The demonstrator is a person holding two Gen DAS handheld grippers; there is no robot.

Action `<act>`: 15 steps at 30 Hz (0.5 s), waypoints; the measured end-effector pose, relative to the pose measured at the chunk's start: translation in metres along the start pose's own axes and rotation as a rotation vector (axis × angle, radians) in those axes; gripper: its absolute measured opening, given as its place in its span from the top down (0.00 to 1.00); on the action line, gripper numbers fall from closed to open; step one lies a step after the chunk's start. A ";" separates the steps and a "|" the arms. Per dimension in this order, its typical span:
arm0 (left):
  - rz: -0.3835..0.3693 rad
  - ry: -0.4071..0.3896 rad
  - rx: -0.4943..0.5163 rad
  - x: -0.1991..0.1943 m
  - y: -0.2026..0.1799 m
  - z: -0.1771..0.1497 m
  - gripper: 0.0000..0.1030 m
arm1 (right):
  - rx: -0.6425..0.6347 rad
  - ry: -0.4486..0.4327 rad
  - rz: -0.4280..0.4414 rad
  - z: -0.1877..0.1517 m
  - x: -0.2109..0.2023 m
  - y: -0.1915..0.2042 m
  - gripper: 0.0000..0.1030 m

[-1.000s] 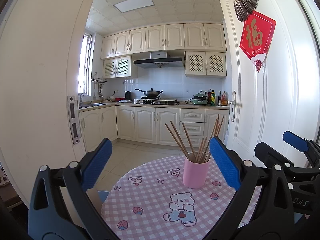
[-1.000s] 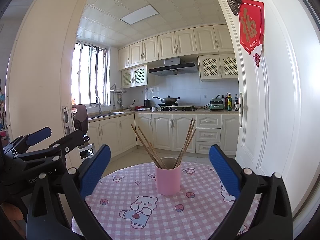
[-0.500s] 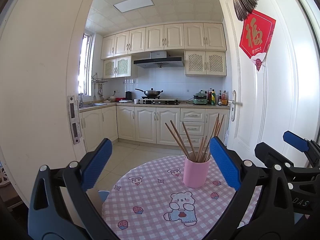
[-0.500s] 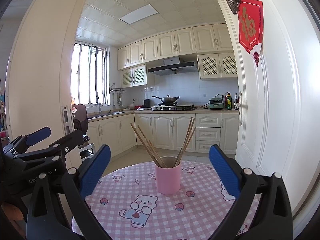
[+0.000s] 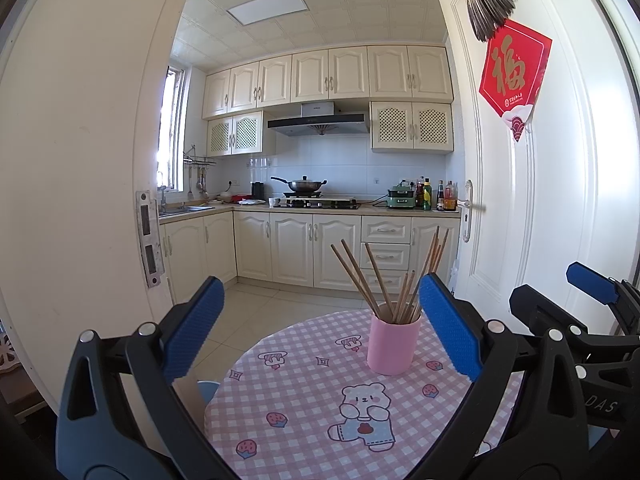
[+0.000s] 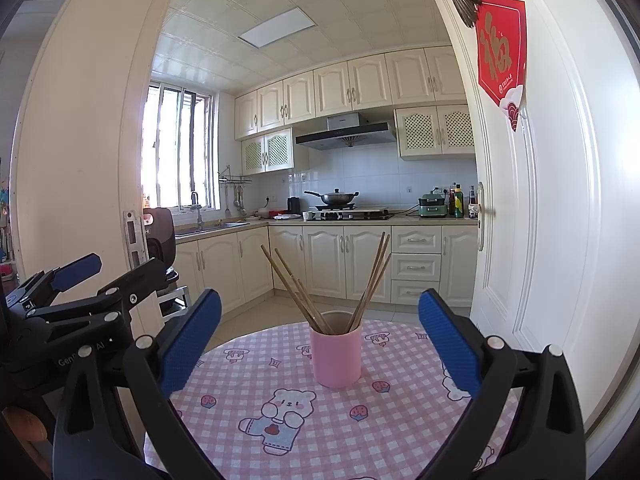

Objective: Organize utensils

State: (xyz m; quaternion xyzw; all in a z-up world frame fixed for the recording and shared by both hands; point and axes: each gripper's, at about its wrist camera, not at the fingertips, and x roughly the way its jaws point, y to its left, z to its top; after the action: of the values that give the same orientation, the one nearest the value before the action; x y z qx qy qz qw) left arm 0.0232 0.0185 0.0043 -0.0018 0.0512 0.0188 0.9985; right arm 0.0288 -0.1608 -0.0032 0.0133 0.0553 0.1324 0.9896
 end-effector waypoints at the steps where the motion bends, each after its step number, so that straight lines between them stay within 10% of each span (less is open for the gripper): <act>1: 0.001 -0.001 0.001 0.000 0.000 0.000 0.07 | 0.001 0.001 0.000 0.000 0.000 0.000 0.08; 15: 0.002 0.002 0.001 0.000 0.000 -0.001 0.07 | 0.001 0.001 0.000 0.000 0.000 0.000 0.08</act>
State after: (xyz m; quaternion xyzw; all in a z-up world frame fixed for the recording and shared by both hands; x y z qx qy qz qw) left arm 0.0234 0.0186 0.0028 -0.0014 0.0524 0.0198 0.9984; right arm 0.0289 -0.1610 -0.0034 0.0137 0.0559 0.1322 0.9896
